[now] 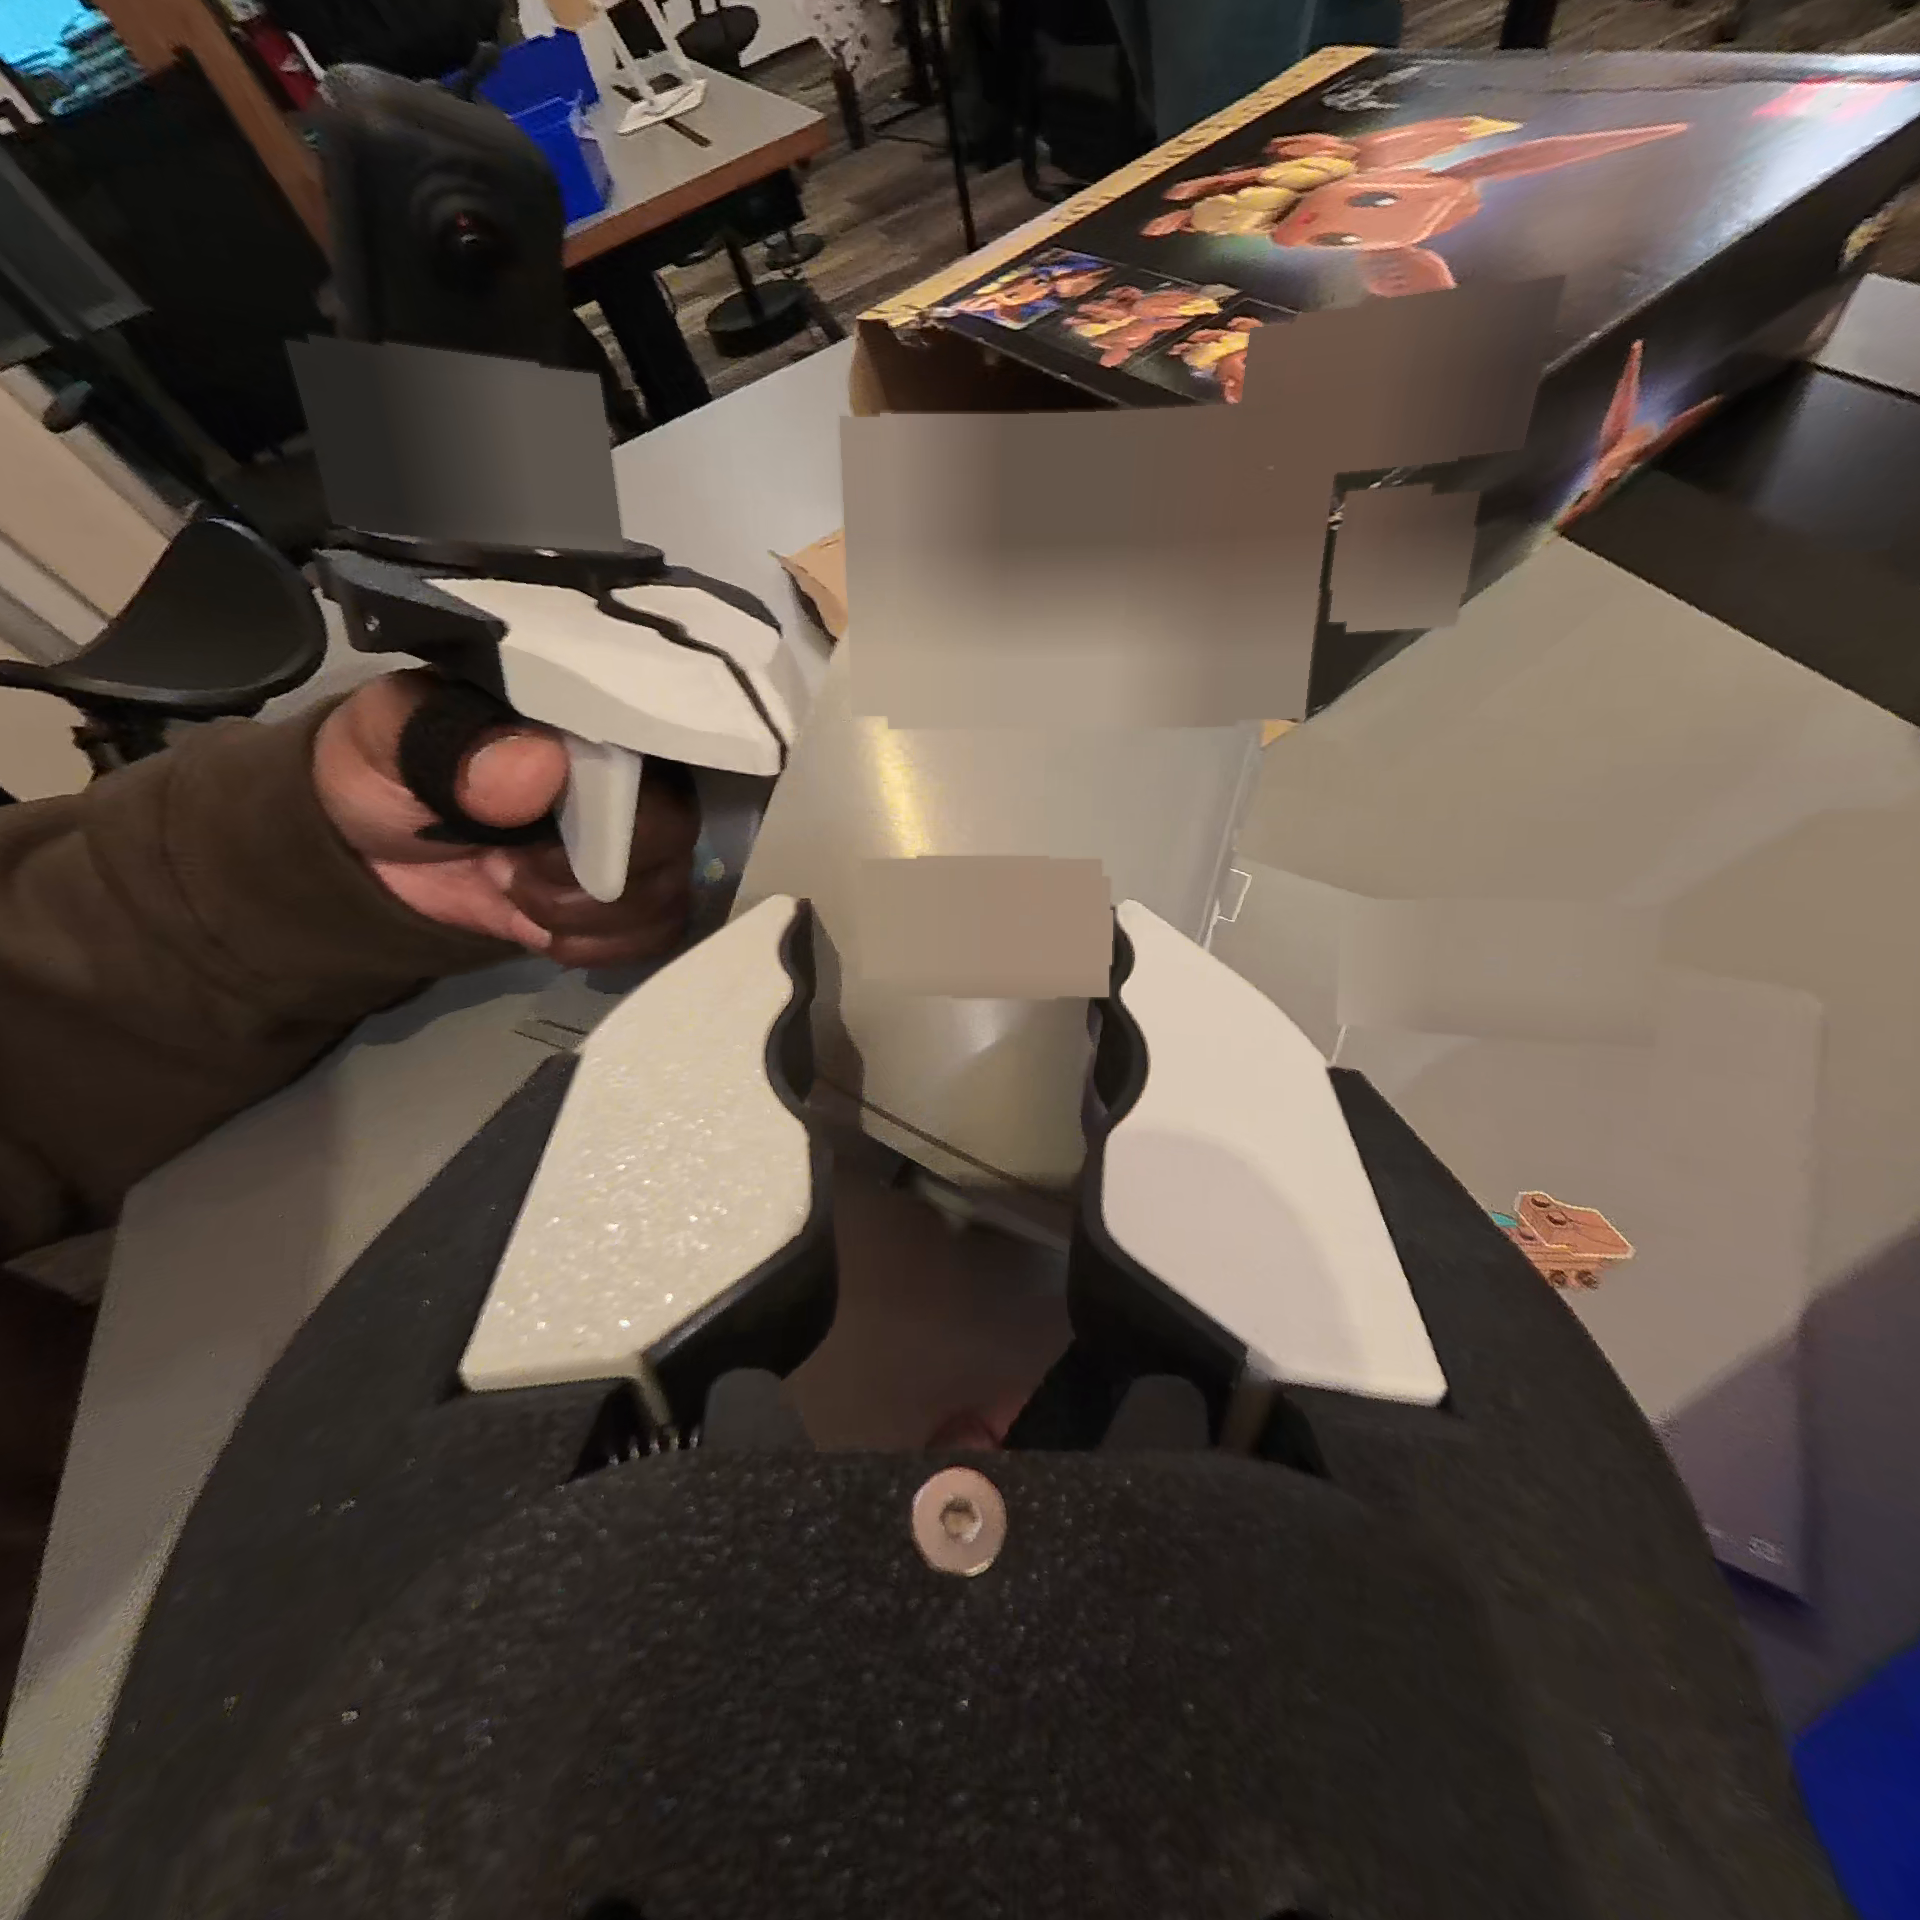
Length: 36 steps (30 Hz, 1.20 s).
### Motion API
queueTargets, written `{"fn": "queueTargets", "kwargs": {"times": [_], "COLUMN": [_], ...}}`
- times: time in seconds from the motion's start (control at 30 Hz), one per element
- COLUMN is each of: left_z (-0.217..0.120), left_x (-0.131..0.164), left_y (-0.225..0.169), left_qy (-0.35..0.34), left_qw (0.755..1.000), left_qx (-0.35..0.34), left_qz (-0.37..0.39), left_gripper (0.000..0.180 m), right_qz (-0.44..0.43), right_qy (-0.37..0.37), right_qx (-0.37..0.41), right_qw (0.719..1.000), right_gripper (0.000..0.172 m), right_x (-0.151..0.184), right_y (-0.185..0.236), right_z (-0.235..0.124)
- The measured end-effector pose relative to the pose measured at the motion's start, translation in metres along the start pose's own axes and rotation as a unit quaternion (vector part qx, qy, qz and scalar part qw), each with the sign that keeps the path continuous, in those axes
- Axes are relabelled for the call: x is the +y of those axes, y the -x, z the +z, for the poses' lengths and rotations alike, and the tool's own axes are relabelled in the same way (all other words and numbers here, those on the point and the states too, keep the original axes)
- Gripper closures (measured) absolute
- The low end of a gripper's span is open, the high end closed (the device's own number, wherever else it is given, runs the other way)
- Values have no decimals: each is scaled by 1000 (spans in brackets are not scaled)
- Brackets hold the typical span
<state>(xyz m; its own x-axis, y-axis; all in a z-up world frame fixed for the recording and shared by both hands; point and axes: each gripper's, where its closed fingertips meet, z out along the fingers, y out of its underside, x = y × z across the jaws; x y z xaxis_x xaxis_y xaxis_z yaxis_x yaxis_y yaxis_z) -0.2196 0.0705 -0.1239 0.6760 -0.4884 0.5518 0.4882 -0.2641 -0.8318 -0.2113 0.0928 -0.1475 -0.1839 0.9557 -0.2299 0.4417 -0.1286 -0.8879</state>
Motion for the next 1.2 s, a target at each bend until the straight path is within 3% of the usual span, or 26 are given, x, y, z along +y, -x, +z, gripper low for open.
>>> {"fn": "queueTargets", "kwargs": {"times": [0.1, 0.2, 0.5, 1.2], "left_z": [-1, -1, -1, -1], "left_x": [0, -1, -1, 1], "left_y": [1, 3, 2, 6], "left_qy": [0, -1, 2, 13], "left_qw": [1000, 1000, 1000, 999], "left_qx": [-4, -10, -21, -40], "left_qz": [1, 5, 20, 35], "left_gripper": [180, 180, 180, 180], "right_qz": [3, -2, -158, -191], "right_qy": [-4, -28, 6, 15], "right_qx": [19, -17, 54, 148], "right_qw": [1000, 999, 986, 970], "right_gripper": [119, 118, 113, 121], "right_x": [-2, -11, -4, -11], "right_y": [-7, 9, 30, 0], "right_z": [-3, -6, -4, -16]}}
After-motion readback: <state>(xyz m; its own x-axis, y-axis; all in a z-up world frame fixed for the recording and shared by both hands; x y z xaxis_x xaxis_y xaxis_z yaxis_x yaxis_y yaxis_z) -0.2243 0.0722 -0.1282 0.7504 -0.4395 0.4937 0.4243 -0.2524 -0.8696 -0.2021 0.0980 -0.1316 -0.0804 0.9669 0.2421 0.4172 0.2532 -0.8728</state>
